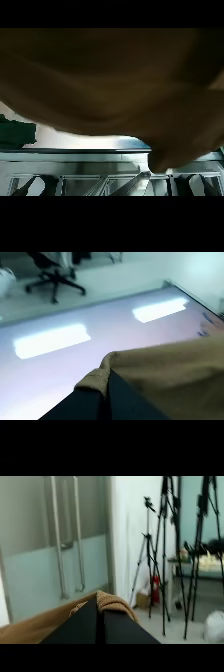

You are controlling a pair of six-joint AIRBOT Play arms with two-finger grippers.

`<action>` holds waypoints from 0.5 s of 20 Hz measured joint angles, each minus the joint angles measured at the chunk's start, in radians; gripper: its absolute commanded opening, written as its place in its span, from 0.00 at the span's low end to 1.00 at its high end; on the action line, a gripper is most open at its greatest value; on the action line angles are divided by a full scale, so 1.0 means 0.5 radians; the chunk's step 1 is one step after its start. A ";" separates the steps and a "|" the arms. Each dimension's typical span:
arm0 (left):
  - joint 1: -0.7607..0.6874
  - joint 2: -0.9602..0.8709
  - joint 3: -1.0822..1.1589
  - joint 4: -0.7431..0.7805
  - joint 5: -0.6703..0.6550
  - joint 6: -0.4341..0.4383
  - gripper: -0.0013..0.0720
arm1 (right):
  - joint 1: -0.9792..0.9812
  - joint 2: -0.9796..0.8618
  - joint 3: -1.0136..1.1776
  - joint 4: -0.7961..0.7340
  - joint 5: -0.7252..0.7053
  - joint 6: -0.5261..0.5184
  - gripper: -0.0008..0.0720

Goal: Fold the shirts.

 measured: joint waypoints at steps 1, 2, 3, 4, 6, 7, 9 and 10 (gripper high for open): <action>-0.047 -0.063 -0.069 0.011 0.043 -0.005 0.04 | 0.042 -0.064 0.004 -0.094 0.037 0.030 0.04; -0.104 -0.135 -0.155 0.034 0.073 -0.008 0.04 | 0.098 -0.132 0.005 -0.196 0.082 0.057 0.04; -0.168 -0.211 -0.253 0.077 0.092 -0.014 0.04 | 0.174 -0.215 -0.002 -0.314 0.130 0.092 0.04; -0.229 -0.285 -0.346 0.106 0.098 -0.011 0.04 | 0.252 -0.298 -0.023 -0.436 0.163 0.128 0.04; -0.352 -0.461 -0.540 0.195 0.062 0.028 0.04 | 0.418 -0.485 -0.098 -0.679 0.191 0.173 0.04; -0.407 -0.565 -0.631 0.232 0.011 0.056 0.04 | 0.499 -0.591 -0.148 -0.781 0.188 0.181 0.04; -0.491 -0.792 -0.753 0.272 -0.091 0.121 0.04 | 0.626 -0.819 -0.242 -0.934 0.107 0.185 0.04; -0.522 -0.919 -0.778 0.291 -0.142 0.150 0.04 | 0.675 -0.941 -0.274 -0.980 0.048 0.167 0.04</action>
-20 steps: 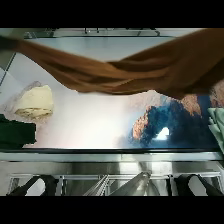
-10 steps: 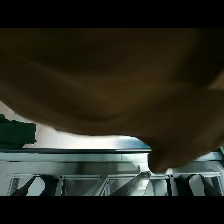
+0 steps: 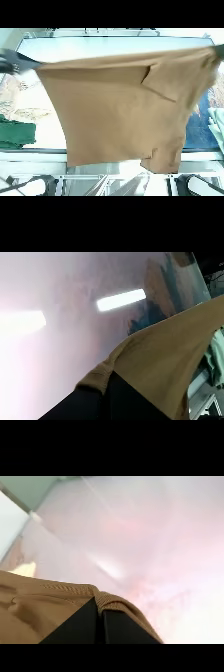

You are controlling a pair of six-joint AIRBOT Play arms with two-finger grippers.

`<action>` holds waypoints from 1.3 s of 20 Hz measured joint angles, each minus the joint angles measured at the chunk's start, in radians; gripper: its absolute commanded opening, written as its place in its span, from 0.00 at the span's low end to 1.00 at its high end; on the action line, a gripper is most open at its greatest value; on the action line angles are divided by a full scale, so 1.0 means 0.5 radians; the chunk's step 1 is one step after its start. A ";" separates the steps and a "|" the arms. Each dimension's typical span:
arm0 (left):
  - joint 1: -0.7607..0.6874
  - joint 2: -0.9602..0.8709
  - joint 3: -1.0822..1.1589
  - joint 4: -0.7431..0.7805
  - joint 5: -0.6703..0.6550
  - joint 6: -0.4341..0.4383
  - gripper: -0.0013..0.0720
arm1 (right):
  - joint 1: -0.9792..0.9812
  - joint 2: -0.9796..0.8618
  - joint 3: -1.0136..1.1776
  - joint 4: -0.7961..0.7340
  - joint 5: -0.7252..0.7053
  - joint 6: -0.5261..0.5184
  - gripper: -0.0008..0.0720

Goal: Fold the shirts.

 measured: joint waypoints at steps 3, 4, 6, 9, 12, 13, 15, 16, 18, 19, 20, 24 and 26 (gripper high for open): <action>-0.066 -0.389 0.082 0.022 -0.119 0.055 0.04 | 0.099 -0.373 -0.039 0.024 -0.206 -0.127 0.04; -0.083 -0.505 0.152 0.032 -0.145 0.058 0.04 | 0.117 -0.486 -0.027 0.076 -0.262 -0.175 0.04; -0.121 -0.720 0.343 0.034 -0.178 0.060 0.04 | 0.137 -0.695 0.044 0.178 -0.347 -0.254 0.04; -0.159 -0.948 0.621 0.058 -0.183 -0.003 0.04 | 0.143 -0.877 0.154 0.244 -0.404 -0.309 0.04; -0.175 -1.080 0.796 0.142 -0.134 -0.120 0.04 | 0.105 -0.950 0.201 0.188 -0.349 -0.318 0.04; -0.180 -1.109 0.825 0.188 -0.105 -0.163 0.04 | 0.085 -0.966 0.207 0.111 -0.304 -0.297 0.04; -0.200 -1.161 0.860 0.298 -0.037 -0.230 0.04 | 0.050 -0.987 0.195 -0.081 -0.219 -0.243 0.04; -0.213 -1.183 0.861 0.358 -0.011 -0.263 0.04 | 0.034 -0.995 0.168 -0.172 -0.190 -0.218 0.04; -0.240 -1.206 0.814 0.455 0.005 -0.301 0.04 | 0.005 -1.004 0.076 -0.308 -0.170 -0.197 0.04; -0.250 -1.214 0.764 0.491 -0.001 -0.314 0.04 | -0.006 -1.006 0.015 -0.359 -0.172 -0.196 0.04; -0.257 -1.220 0.701 0.523 -0.021 -0.317 0.04 | -0.012 -1.008 -0.047 -0.397 -0.178 -0.199 0.04; -0.269 -1.229 0.434 0.587 -0.078 -0.354 0.04 | -0.027 -1.012 -0.282 -0.488 -0.256 -0.262 0.04; -0.272 -1.229 0.335 0.597 -0.098 -0.361 0.04 | -0.028 -1.012 -0.346 -0.502 -0.283 -0.283 0.04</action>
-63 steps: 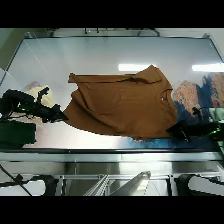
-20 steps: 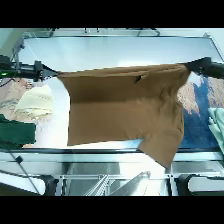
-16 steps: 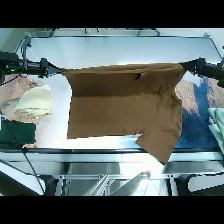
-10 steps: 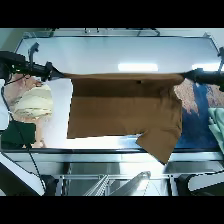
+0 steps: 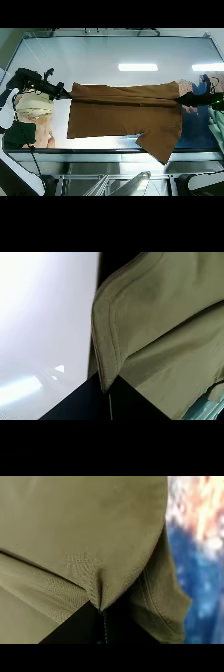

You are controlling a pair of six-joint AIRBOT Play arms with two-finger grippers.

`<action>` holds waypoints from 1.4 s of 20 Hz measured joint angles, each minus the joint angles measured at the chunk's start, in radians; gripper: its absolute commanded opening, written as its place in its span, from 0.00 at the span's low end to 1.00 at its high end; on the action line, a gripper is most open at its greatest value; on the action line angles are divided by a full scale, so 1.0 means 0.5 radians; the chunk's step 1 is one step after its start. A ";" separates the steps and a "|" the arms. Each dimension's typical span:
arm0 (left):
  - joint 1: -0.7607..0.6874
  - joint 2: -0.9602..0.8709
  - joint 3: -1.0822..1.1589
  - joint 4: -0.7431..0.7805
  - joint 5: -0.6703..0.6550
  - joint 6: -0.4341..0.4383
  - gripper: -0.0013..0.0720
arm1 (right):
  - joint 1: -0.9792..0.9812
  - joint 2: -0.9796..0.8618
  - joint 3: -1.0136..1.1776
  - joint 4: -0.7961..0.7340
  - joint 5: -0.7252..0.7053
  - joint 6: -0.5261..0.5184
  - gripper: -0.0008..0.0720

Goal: Fold the shirts.

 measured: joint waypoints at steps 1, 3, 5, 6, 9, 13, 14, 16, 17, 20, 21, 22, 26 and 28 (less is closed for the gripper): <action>-0.001 0.000 -0.035 0.001 -0.009 -0.001 0.04 | 0.000 -0.001 -0.020 -0.007 -0.007 -0.011 0.05; -0.002 0.003 -0.084 0.006 -0.008 -0.005 0.12 | -0.001 -0.002 -0.044 -0.011 -0.027 -0.014 0.38; 0.001 0.028 -0.106 -0.013 0.030 -0.006 0.95 | -0.006 0.008 -0.057 -0.014 -0.021 0.002 0.37; 0.003 0.050 -0.108 -0.039 0.066 -0.008 0.99 | -0.011 0.018 -0.061 -0.010 0.012 0.023 0.37; 0.038 0.121 -0.068 0.057 0.104 -0.038 0.99 | -0.076 0.118 -0.063 -0.037 0.106 0.104 0.38; 0.114 0.320 -0.139 0.002 0.253 -0.060 0.99 | -0.238 0.363 -0.079 -0.238 0.276 0.306 0.56; 0.140 0.394 -0.218 0.005 0.271 -0.060 0.99 | -0.276 0.425 -0.106 -0.317 0.319 0.356 0.56; 0.183 0.542 -0.430 0.005 0.286 -0.035 0.97 | -0.347 0.542 -0.222 -0.465 0.372 0.431 0.56; 0.207 0.616 -0.551 0.000 0.285 -0.015 0.97 | -0.373 0.581 -0.298 -0.515 0.380 0.454 0.56; 0.291 0.835 -0.948 0.012 0.255 0.048 0.97 | -0.402 0.646 -0.574 -0.582 0.358 0.493 0.56; 0.323 0.903 -1.073 0.008 0.241 0.066 0.97 | -0.399 0.656 -0.668 -0.585 0.331 0.500 0.56; 0.362 0.971 -1.199 0.008 0.211 0.088 0.97 | -0.385 0.665 -0.765 -0.591 0.303 0.507 0.56; 0.482 1.154 -1.552 0.008 0.089 0.124 0.97 | -0.240 0.682 -1.018 -0.505 0.246 0.513 0.56; 0.510 1.195 -1.669 0.008 0.046 0.132 0.97 | -0.125 0.686 -1.077 -0.464 0.192 0.513 0.54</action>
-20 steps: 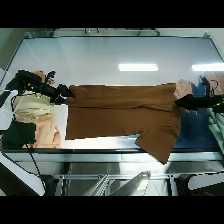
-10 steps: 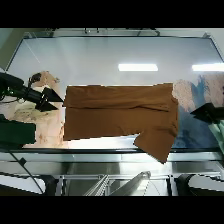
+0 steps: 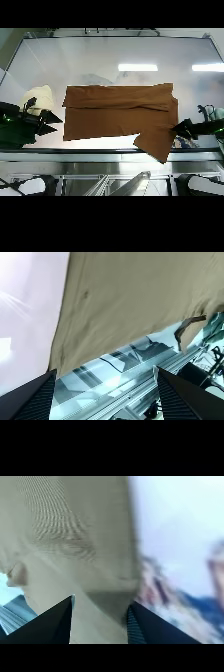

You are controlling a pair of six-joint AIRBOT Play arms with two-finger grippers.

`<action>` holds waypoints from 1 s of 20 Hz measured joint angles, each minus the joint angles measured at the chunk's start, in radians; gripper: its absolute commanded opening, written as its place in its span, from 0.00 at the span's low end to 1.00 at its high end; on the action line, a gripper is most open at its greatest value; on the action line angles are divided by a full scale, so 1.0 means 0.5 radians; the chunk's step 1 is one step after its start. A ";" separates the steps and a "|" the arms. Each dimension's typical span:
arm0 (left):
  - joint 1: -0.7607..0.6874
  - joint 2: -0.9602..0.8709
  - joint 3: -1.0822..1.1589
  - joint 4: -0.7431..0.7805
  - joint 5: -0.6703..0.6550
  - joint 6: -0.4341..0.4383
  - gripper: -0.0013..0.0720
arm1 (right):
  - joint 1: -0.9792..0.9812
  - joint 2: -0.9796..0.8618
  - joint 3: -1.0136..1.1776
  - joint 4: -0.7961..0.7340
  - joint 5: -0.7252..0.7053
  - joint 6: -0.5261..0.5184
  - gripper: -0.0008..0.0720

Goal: Fold the shirts.

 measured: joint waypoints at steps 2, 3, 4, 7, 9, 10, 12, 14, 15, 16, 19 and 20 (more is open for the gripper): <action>-0.005 0.022 -0.098 0.000 -0.047 0.008 0.97 | 0.123 -0.001 -0.035 0.058 -0.066 -0.008 0.30; -0.019 0.028 -0.135 0.000 -0.079 0.015 0.97 | 0.175 -0.003 -0.047 0.084 -0.108 -0.025 0.15; -0.040 0.033 -0.170 0.000 -0.122 0.015 0.97 | 0.213 -0.005 -0.053 0.102 -0.142 -0.044 0.04; -0.128 0.040 -0.239 0.047 -0.242 0.018 0.97 | 0.266 -0.005 -0.064 0.159 -0.159 -0.069 0.04; -0.195 0.045 -0.258 0.110 -0.259 -0.038 0.96 | 0.281 -0.005 -0.067 0.176 -0.151 -0.077 0.04; -0.230 0.047 -0.262 0.159 -0.271 -0.069 0.96 | 0.285 -0.005 -0.067 0.182 -0.146 -0.078 0.04; -0.301 0.048 -0.270 0.226 -0.310 -0.104 0.58 | 0.291 -0.005 -0.069 0.195 -0.139 -0.085 0.04; -0.375 0.042 -0.281 0.246 -0.402 -0.081 0.05 | 0.294 -0.005 -0.069 0.223 -0.128 -0.086 0.04; -0.411 0.038 -0.284 0.195 -0.439 -0.041 0.05 | 0.295 -0.004 -0.069 0.238 -0.106 -0.091 0.04; -0.446 0.040 -0.282 0.121 -0.476 0.005 0.05 | 0.296 -0.004 -0.067 0.249 -0.085 -0.092 0.04; -0.494 0.043 -0.220 -0.064 -0.410 0.108 0.05 | 0.258 0.000 -0.031 0.259 0.036 -0.092 0.04; -0.487 0.043 -0.185 -0.100 -0.360 0.130 0.04 | 0.220 0.001 -0.006 0.263 0.092 -0.092 0.04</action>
